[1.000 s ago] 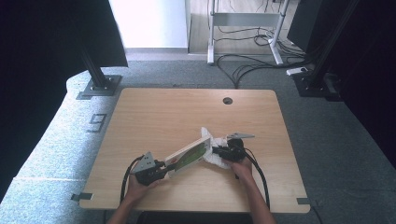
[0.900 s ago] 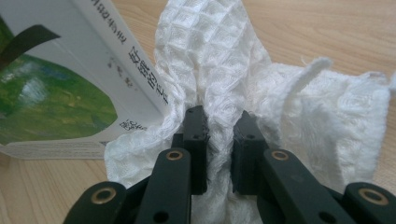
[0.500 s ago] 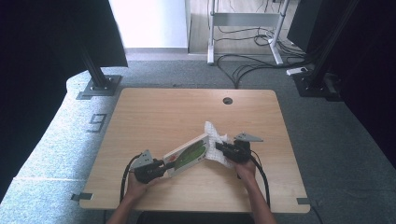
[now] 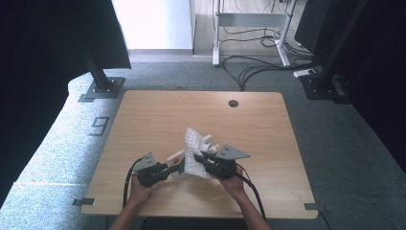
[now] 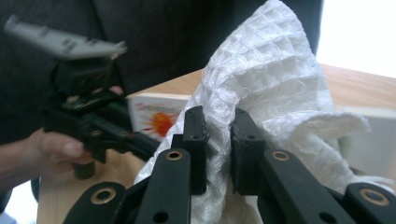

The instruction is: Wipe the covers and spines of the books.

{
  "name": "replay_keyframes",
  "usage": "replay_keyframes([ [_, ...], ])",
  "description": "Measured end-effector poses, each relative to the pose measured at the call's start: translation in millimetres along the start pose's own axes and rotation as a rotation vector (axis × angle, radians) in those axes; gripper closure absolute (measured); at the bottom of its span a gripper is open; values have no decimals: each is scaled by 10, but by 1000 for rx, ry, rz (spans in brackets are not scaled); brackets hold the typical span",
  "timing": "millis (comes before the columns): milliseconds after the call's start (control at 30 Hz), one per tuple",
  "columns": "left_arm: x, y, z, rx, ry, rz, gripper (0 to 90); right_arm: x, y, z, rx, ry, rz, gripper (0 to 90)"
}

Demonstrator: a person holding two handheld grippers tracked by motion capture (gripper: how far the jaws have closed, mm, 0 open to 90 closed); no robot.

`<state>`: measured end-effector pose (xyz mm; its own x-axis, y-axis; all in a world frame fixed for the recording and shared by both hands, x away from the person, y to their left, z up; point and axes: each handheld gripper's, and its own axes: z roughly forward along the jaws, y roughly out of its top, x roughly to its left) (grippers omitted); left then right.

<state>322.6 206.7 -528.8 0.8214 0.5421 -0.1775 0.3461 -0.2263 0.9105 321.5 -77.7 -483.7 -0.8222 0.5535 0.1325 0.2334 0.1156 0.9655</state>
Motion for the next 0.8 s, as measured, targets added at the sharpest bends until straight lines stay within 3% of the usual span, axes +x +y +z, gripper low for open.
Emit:
replay_keyframes([
  [133,-7,2,2,2,4,-5,795,158,-1,175,18,40,-57,772],
  [233,-20,2,5,2,10,-4,795,205,-15,250,23,47,-62,770],
  [567,-50,3,8,3,20,16,795,236,-113,303,41,7,-114,759],
  [800,-57,2,16,2,23,15,794,165,-155,295,56,-37,-116,756],
])
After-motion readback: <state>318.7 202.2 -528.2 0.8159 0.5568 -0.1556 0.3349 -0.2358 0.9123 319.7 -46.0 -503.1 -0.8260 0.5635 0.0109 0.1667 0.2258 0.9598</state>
